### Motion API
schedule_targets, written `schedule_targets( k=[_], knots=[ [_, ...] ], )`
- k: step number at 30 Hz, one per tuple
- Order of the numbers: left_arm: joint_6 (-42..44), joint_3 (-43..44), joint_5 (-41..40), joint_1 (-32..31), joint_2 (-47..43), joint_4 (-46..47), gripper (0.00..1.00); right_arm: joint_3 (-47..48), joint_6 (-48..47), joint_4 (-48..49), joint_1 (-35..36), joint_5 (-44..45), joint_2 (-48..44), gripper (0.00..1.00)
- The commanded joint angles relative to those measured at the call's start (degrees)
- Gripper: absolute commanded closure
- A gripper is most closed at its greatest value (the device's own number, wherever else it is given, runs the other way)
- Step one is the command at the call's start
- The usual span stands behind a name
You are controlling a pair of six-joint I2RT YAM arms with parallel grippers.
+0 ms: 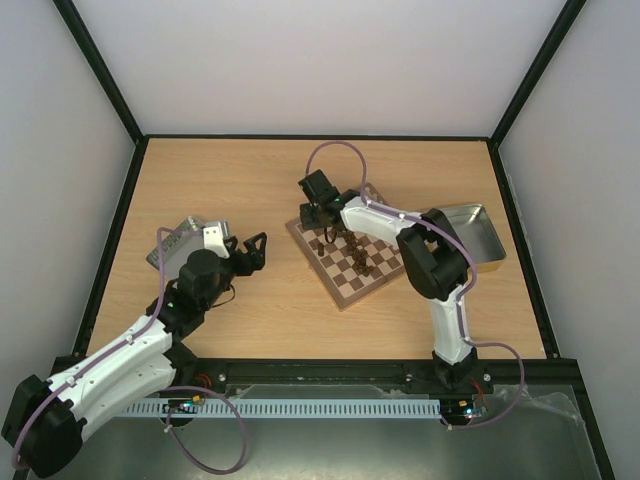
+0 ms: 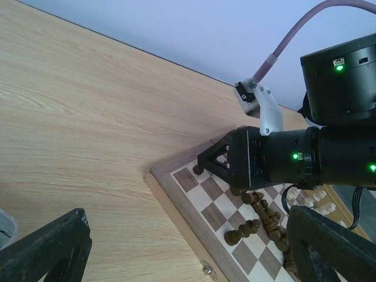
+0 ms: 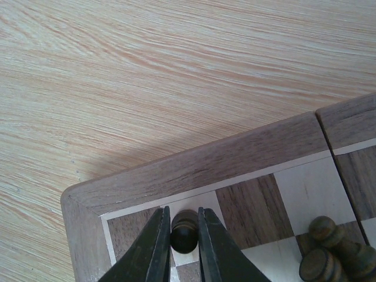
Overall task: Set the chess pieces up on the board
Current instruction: Place the chess piece on the chessboard, then pick up the chess piece from the chessboard.
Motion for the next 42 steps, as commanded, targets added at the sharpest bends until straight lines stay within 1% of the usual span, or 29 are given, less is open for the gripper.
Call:
schedule_targets(
  k=[1, 8, 10, 15, 18, 20, 21, 24, 26, 28, 33, 40, 42],
  knots=[
    [-0.24, 1.32, -0.16, 0.34, -0.24, 0.28, 0.08, 1.65, -0.97, -2.62, 0.31, 1.61, 1.46, 0.86],
    [-0.17, 1.62, 0.22, 0.53, -0.15, 0.69, 0.08, 1.94, -0.15, -2.71, 0.30, 1.05, -1.76, 0.68],
    [-0.04, 1.79, 0.32, 0.51, -0.05, 0.82, 0.08, 1.39, 0.35, -2.32, 0.31, 1.62, -3.51, 0.65],
    [0.13, 1.92, 0.71, 0.70, 0.13, 0.81, 0.08, -4.13, 2.07, 0.44, -0.03, 4.84, -10.51, 0.64],
    [0.02, 2.31, 1.67, 0.97, -0.05, 0.21, 0.07, -9.89, 3.63, 2.15, -0.70, 7.20, -15.06, 0.65],
    [0.17, 2.76, 3.53, 1.51, -0.09, -0.27, 0.04, -13.66, 4.53, 2.75, -1.52, 8.50, -17.89, 0.65],
    [-0.16, 3.01, 3.72, 1.73, -0.09, -0.61, 0.01, -15.44, 4.91, 2.82, -2.00, 8.86, -19.06, 0.66],
    [-0.26, 2.90, 4.59, 2.19, -0.03, -0.17, 0.00, -19.71, 5.79, 2.44, -3.60, 9.12, -21.36, 0.67],
    [-0.02, 2.65, 5.53, 2.66, 0.22, 0.54, 0.00, -22.49, 5.86, 3.37, -4.40, 7.46, -22.23, 0.67],
    [0.32, 2.48, 6.82, 2.98, 0.50, 1.27, 0.00, -23.10, 5.30, 3.75, -4.61, 5.36, -21.99, 0.67],
    [0.45, 2.21, 8.67, 3.22, 0.80, 2.74, 0.00, -19.85, 4.45, 3.80, -4.53, 0.67, -18.40, 0.67],
    [-0.34, 2.15, 7.56, 3.43, 0.44, 1.49, 0.00, -14.31, 3.50, 3.34, -4.35, -0.56, -12.82, 0.67],
    [-0.36, 2.01, 7.44, 3.39, 0.39, 1.37, 0.00, -13.14, 3.36, 3.15, -4.43, -0.42, -11.41, 0.68]
  ],
)
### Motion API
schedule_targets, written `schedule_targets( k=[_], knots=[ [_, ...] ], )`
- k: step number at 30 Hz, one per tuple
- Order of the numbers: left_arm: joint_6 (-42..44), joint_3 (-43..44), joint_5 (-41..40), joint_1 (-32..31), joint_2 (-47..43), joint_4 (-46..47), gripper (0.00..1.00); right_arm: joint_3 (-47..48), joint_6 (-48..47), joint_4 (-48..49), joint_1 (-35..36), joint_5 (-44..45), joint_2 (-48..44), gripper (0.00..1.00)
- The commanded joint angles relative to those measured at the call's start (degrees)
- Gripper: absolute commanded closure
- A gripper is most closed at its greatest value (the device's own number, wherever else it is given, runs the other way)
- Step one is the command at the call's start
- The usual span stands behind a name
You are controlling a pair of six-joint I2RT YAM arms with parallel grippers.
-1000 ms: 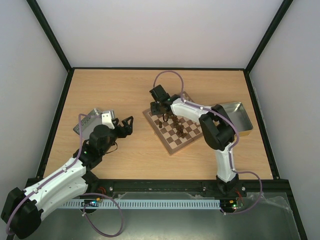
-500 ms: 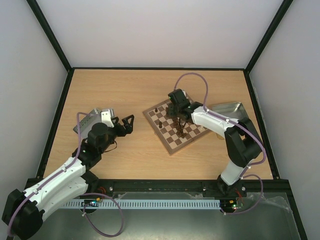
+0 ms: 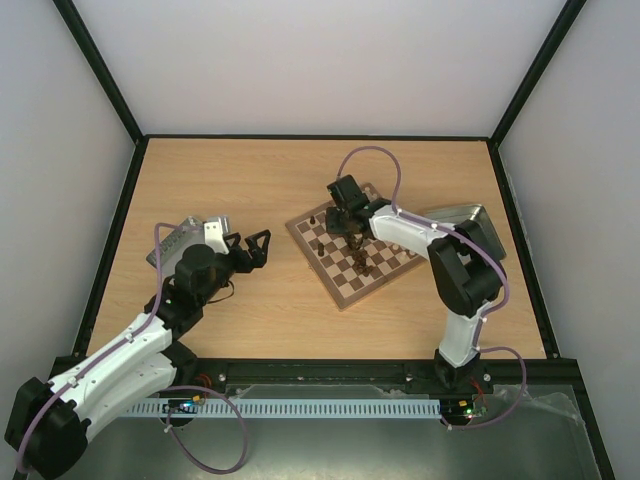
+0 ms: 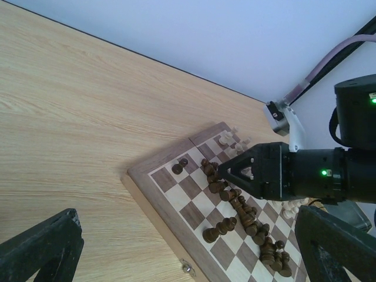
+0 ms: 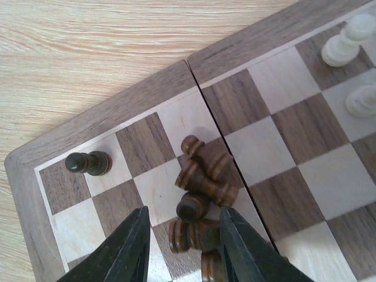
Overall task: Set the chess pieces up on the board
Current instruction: Pick up the chess piece from the chessboard.
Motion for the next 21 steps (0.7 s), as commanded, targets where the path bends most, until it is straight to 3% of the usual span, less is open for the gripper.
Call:
schedule_targets(
  k=[1, 15, 21],
  knots=[
    [-0.47, 0.61, -0.27, 0.45, -0.27, 0.57, 0.00, 3.27, -0.94, -0.09, 0.30, 0.10, 2.74, 0.70],
    [0.55, 0.89, 2.75, 0.42, 0.02, 1.75, 0.00, 3.53, -0.86, 0.56, 0.29, 1.69, 4.47, 0.93],
    [0.77, 0.90, 3.48, 0.49, -0.39, 1.62, 0.00, 2.27, -0.60, 2.01, 0.35, -0.04, 0.84, 0.94]
  ],
)
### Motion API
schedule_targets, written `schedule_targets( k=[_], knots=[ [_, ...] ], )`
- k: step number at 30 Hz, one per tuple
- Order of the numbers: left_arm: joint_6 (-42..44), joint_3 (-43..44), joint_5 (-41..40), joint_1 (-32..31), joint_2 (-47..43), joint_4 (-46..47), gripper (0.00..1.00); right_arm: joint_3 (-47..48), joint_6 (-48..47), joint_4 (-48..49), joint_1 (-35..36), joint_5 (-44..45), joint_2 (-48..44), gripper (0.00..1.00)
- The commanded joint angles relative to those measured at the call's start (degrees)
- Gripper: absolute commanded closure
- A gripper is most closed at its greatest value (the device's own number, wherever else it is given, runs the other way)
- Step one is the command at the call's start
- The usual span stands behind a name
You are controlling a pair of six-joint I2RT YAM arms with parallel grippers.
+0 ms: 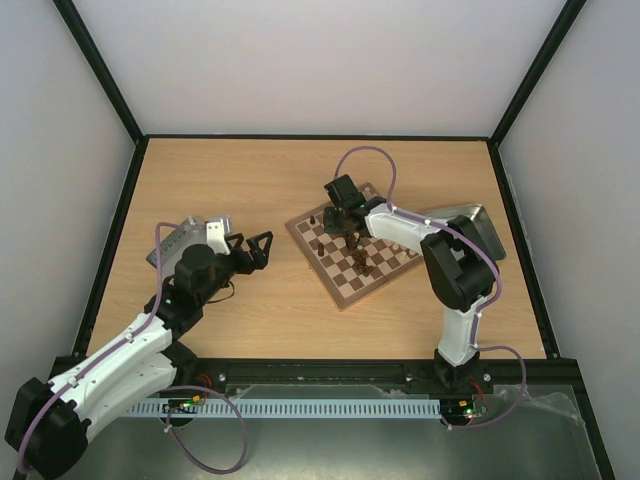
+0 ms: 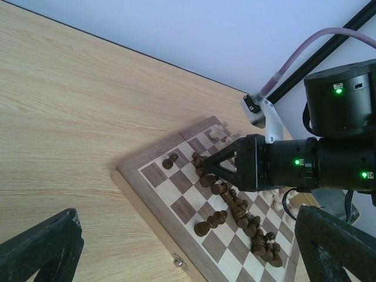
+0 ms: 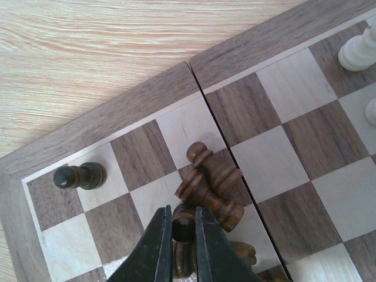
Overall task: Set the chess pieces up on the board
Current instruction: Pick up the chess piece from the chessboard, then place the chess piece on the chessboard.
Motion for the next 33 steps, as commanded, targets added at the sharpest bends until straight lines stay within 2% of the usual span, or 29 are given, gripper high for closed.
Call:
schedule_targets(
  k=[1, 13, 33],
  knots=[
    [0.54, 0.81, 0.97, 0.24, -0.36, 1.40, 0.00, -0.59, -0.11, 2.01, 0.24, -0.95, -3.69, 0.94],
    [0.11, 0.71, -0.39, 0.21, -0.55, 0.73, 0.00, 0.99, -0.55, 2.64, 2.43, -5.90, -1.64, 0.93],
    [0.00, 0.44, -1.00, 0.23, -1.12, 0.04, 0.00, 2.41, -1.76, 0.97, 4.20, -0.60, 2.50, 0.91]
  ],
)
